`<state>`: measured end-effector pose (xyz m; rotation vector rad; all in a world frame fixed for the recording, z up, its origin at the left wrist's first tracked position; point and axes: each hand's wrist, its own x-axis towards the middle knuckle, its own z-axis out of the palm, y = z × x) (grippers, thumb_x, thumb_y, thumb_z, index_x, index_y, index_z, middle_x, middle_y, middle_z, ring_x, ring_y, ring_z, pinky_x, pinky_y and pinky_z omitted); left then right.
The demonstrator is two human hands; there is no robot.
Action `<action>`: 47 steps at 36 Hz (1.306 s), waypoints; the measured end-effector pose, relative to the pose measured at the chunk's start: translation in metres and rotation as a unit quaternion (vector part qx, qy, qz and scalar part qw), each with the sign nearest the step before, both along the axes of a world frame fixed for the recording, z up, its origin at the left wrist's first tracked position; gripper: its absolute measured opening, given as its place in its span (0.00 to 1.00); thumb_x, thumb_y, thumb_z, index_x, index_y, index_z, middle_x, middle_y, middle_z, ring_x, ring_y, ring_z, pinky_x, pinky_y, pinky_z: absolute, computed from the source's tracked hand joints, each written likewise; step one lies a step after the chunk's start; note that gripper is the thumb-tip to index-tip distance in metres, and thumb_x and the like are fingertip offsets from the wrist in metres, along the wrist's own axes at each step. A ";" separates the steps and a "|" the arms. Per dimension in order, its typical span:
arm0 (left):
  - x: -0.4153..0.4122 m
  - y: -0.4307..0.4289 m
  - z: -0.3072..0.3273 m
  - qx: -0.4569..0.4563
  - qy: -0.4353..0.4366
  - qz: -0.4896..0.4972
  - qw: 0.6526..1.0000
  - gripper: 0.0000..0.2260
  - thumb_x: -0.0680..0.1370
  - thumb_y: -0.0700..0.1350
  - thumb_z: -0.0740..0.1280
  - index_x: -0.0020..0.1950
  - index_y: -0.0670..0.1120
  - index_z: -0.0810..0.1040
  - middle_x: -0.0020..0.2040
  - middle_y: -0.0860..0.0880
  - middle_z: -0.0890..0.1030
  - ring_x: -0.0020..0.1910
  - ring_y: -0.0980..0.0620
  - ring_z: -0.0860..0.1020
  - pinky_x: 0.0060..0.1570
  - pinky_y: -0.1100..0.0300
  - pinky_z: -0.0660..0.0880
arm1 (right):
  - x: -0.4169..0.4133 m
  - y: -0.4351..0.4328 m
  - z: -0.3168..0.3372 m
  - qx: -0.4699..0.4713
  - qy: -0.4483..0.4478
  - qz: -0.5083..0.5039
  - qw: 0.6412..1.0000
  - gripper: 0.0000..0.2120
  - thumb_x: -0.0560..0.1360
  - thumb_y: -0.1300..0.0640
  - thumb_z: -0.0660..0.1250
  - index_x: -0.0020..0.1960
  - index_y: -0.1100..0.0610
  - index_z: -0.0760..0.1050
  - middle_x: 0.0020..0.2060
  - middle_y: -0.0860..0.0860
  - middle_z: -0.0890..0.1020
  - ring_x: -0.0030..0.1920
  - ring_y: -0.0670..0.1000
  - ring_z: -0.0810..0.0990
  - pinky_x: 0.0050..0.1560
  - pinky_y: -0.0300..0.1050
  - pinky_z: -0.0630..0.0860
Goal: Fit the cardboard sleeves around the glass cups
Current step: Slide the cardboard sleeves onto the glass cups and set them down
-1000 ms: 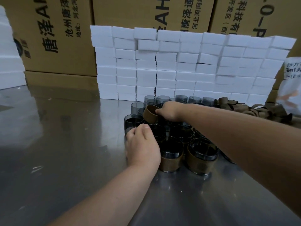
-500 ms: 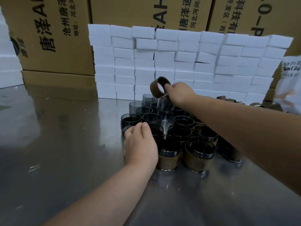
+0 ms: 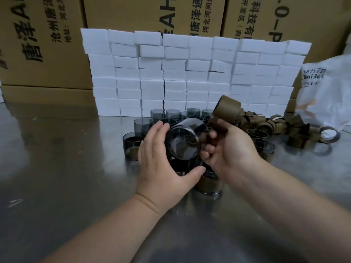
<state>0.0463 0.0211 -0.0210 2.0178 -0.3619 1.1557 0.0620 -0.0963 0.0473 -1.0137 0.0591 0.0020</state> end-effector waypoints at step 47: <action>0.001 0.002 0.000 -0.030 -0.010 0.066 0.997 0.32 0.64 0.56 0.67 0.66 0.52 0.63 0.59 0.44 0.65 0.58 0.46 0.70 0.61 0.51 0.68 | -0.011 -0.006 -0.025 -0.390 -0.368 -0.108 0.837 0.23 0.72 0.66 0.64 0.27 0.52 0.55 0.19 0.35 0.71 0.28 0.29 0.71 0.31 0.24 0.66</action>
